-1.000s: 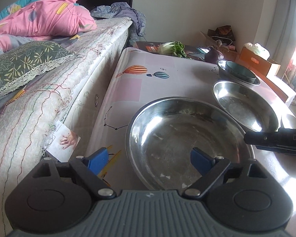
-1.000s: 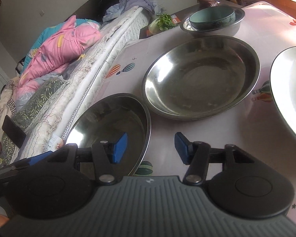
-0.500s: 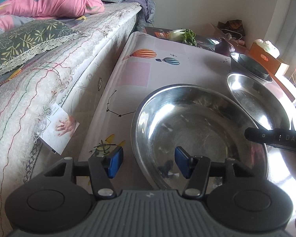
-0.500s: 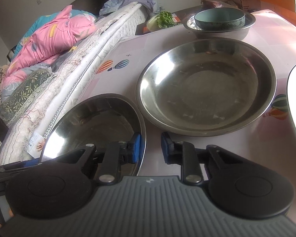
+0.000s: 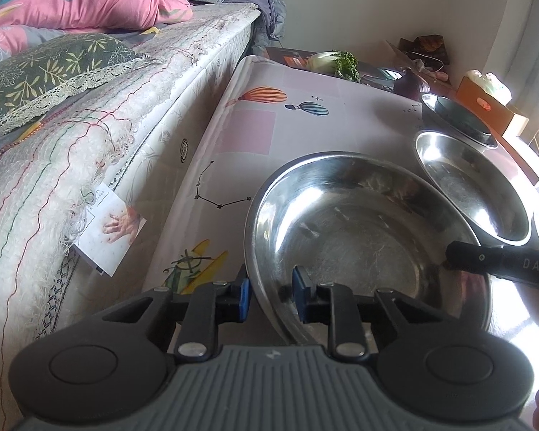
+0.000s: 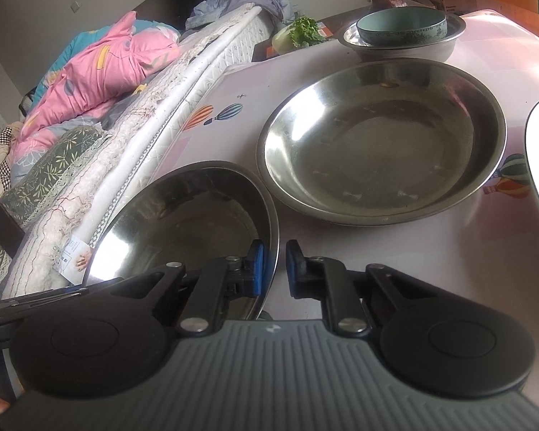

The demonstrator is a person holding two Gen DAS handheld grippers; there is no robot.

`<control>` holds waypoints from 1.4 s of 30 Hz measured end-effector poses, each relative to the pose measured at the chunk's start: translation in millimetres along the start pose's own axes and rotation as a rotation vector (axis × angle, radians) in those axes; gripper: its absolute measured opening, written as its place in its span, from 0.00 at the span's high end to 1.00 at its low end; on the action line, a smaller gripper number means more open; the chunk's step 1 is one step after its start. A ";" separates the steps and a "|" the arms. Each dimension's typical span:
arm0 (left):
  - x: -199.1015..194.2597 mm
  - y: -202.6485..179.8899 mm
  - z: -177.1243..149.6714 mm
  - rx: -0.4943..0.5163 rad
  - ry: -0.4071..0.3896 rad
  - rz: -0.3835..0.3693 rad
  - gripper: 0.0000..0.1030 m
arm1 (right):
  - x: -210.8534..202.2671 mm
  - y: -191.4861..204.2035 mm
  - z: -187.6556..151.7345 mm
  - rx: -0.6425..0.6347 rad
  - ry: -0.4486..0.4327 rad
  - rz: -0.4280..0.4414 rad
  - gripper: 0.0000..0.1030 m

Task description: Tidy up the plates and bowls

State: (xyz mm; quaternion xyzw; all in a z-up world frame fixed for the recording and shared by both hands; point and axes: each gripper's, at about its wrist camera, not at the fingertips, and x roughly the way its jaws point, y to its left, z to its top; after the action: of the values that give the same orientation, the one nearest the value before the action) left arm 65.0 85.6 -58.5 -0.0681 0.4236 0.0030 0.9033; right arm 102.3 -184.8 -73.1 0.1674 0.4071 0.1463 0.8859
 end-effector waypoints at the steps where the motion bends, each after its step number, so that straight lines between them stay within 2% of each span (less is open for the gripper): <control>1: -0.6 -0.1 -0.7 -0.001 0.001 -0.002 0.78 | -0.4 -0.4 -1.0 0.006 0.001 0.001 0.88; 8: -8.3 -4.9 -9.3 0.024 0.018 -0.041 0.79 | -12.0 -5.3 -14.6 0.030 0.016 0.030 0.91; 18: -29.6 -11.0 -36.1 0.068 0.068 -0.148 0.78 | -51.8 -13.2 -47.3 0.019 0.041 0.026 0.89; 22: -32.9 -18.4 -43.4 0.105 0.050 -0.144 0.75 | -63.0 -18.9 -59.0 0.034 0.020 0.034 0.89; 28: -30.7 -20.0 -40.5 0.091 0.049 -0.143 0.74 | -64.6 -32.7 -61.6 0.123 0.008 0.075 0.88; 36: -29.5 -20.5 -39.4 0.071 0.047 -0.162 0.60 | -62.5 -36.6 -60.4 0.185 0.013 0.099 0.85; 42: -27.4 -19.9 -38.6 0.053 0.043 -0.202 0.40 | -62.6 -37.4 -60.0 0.224 0.007 0.153 0.65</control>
State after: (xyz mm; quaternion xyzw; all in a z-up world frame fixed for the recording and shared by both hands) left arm 19.2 62.4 -59.4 -0.0865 0.4336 -0.1005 0.8913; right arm 21.5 -232.6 -83.3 0.2953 0.4100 0.1676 0.8466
